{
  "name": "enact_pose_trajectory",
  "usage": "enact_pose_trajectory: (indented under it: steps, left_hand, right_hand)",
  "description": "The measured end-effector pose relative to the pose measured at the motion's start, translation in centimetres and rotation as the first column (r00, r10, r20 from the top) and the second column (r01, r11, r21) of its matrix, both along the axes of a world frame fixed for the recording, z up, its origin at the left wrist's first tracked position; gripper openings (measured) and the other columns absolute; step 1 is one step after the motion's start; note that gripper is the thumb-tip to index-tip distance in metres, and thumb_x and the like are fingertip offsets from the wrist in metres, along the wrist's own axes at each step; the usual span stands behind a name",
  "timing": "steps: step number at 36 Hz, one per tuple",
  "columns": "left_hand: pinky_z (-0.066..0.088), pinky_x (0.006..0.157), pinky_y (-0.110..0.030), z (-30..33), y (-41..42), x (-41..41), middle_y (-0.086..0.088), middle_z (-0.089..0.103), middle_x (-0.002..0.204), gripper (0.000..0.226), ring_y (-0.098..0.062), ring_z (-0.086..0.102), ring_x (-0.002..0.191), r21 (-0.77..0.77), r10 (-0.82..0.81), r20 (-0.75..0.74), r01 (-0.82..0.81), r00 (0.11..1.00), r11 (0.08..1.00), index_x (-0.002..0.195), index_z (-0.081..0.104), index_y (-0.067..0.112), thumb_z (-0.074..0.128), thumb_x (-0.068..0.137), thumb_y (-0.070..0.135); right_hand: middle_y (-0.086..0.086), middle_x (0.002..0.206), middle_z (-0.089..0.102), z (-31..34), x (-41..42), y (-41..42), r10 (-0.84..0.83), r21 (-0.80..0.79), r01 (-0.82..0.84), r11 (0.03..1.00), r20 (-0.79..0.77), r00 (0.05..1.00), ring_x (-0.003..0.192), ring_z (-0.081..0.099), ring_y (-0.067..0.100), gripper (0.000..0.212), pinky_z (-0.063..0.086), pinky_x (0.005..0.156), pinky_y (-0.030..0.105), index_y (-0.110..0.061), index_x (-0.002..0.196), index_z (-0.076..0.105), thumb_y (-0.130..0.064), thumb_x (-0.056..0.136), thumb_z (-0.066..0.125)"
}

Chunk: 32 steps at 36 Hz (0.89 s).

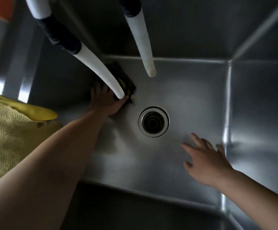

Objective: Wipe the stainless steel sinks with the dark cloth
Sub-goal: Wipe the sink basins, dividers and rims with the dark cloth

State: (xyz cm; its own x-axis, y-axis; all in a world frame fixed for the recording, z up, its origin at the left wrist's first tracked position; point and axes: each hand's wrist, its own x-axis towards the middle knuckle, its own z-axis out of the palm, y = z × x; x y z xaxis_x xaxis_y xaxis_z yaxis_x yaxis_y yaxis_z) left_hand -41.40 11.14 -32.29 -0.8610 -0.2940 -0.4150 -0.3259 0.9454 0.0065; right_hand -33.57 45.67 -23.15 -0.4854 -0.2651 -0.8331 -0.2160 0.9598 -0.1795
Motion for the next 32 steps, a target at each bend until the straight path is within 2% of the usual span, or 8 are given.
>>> enact_pose_trajectory:
  steps: [7, 13, 16, 19, 22, 25, 29, 32]
  left_hand:
    - [-0.001, 0.121, -0.053, 0.3, 0.9, 9.7, -0.001, -0.007, 0.167, 0.105, -0.034, -0.001, 0.152, 0.083, -0.170, 0.143, 0.159, 0.975, 0.984, 0.159, -0.003, 0.032, 0.041, 0.078, 0.084]
    - [-0.001, 0.119, -0.056, 2.0, 1.2, 15.6, 0.003, -0.011, 0.167, 0.115, -0.039, -0.001, 0.152, 0.130, -0.274, 0.332, 0.244, 0.903, 0.961, 0.157, -0.002, 0.036, 0.028, 0.064, 0.095]
    - [-0.004, 0.120, -0.053, 3.2, 2.1, 15.6, 0.008, -0.020, 0.164, 0.101, -0.035, -0.012, 0.152, 0.179, -0.238, 0.469, 0.172, 0.851, 0.969, 0.157, -0.007, 0.038, 0.039, 0.081, 0.085]
    - [0.012, 0.122, -0.047, 3.3, 3.1, 14.6, 0.004, -0.004, 0.167, 0.084, -0.032, 0.004, 0.152, 0.262, -0.058, 0.446, -0.068, 0.893, 0.963, 0.157, 0.017, 0.031, 0.054, 0.090, 0.064]
    - [0.042, 0.102, -0.038, 3.6, 4.5, 13.4, -0.012, 0.041, 0.144, 0.051, -0.033, 0.048, 0.126, 0.437, 0.403, 0.224, -0.461, 0.888, 0.773, 0.129, 0.050, 0.013, 0.072, 0.084, 0.026]
    - [0.050, 0.098, -0.042, 2.1, 4.5, 12.4, -0.016, 0.060, 0.125, 0.071, -0.033, 0.061, 0.111, 0.484, 0.760, 0.222, -0.746, 0.611, 0.457, 0.130, 0.051, 0.005, 0.070, 0.066, 0.030]
    - [0.051, 0.097, -0.050, -6.5, 1.2, 12.9, -0.014, 0.060, 0.129, 0.097, -0.036, 0.061, 0.112, 0.401, 0.845, 0.347, -0.879, 0.406, 0.258, 0.136, 0.050, 0.012, 0.070, 0.047, 0.046]
    - [0.051, 0.087, -0.039, 1.7, 4.3, 11.6, -0.015, 0.064, 0.119, 0.046, -0.036, 0.064, 0.106, 0.425, 0.841, 0.398, -0.886, 0.366, 0.185, 0.122, 0.059, 0.003, 0.070, 0.082, 0.023]
  right_hand:
    - [-0.005, 0.165, -0.009, -0.7, 2.1, -0.2, -0.042, -0.029, 0.043, 0.999, 0.039, 0.998, 0.151, 0.007, 0.021, 0.060, 0.013, 0.118, 0.052, -0.039, 0.152, 0.020, -0.045, 0.097, 0.043]
    - [-0.003, 0.165, -0.010, -0.1, 3.9, -0.8, -0.034, -0.037, 0.037, 0.999, 0.092, 0.995, 0.150, 0.011, 0.023, 0.061, 0.013, 0.119, 0.053, -0.036, 0.154, 0.020, -0.044, 0.098, 0.043]
    - [-0.002, 0.165, -0.008, 0.7, 4.8, -1.0, -0.045, -0.051, 0.050, 0.997, 0.102, 0.994, 0.150, 0.013, 0.025, 0.060, 0.014, 0.119, 0.053, -0.034, 0.153, 0.021, -0.044, 0.098, 0.044]
    - [-0.001, 0.165, -0.005, 1.6, 5.7, -0.7, -0.085, -0.067, 0.092, 0.993, 0.103, 0.991, 0.149, 0.016, 0.027, 0.060, 0.017, 0.119, 0.051, -0.035, 0.153, 0.023, -0.044, 0.098, 0.045]
    - [-0.003, 0.166, -0.003, 3.5, 6.3, -0.1, -0.132, -0.078, 0.140, 0.987, 0.096, 0.987, 0.148, 0.020, 0.027, 0.058, 0.021, 0.118, 0.046, -0.035, 0.152, 0.025, -0.042, 0.098, 0.045]
    - [-0.006, 0.165, 0.003, 5.8, 6.8, 0.7, -0.221, -0.099, 0.226, 0.969, 0.059, 0.974, 0.144, 0.031, 0.025, 0.055, 0.028, 0.115, 0.037, -0.036, 0.150, 0.030, -0.040, 0.097, 0.048]
    - [-0.008, 0.162, 0.018, 8.1, 8.1, 2.1, -0.420, -0.198, 0.413, 0.889, 0.006, 0.908, 0.143, 0.035, 0.015, 0.051, 0.031, 0.112, 0.028, -0.036, 0.145, 0.040, -0.037, 0.096, 0.054]
    - [-0.008, 0.156, 0.030, 9.3, 9.5, 3.1, -0.540, -0.277, 0.511, 0.814, -0.035, 0.841, 0.142, 0.032, 0.008, 0.046, 0.026, 0.108, 0.018, -0.033, 0.140, 0.047, -0.032, 0.095, 0.057]
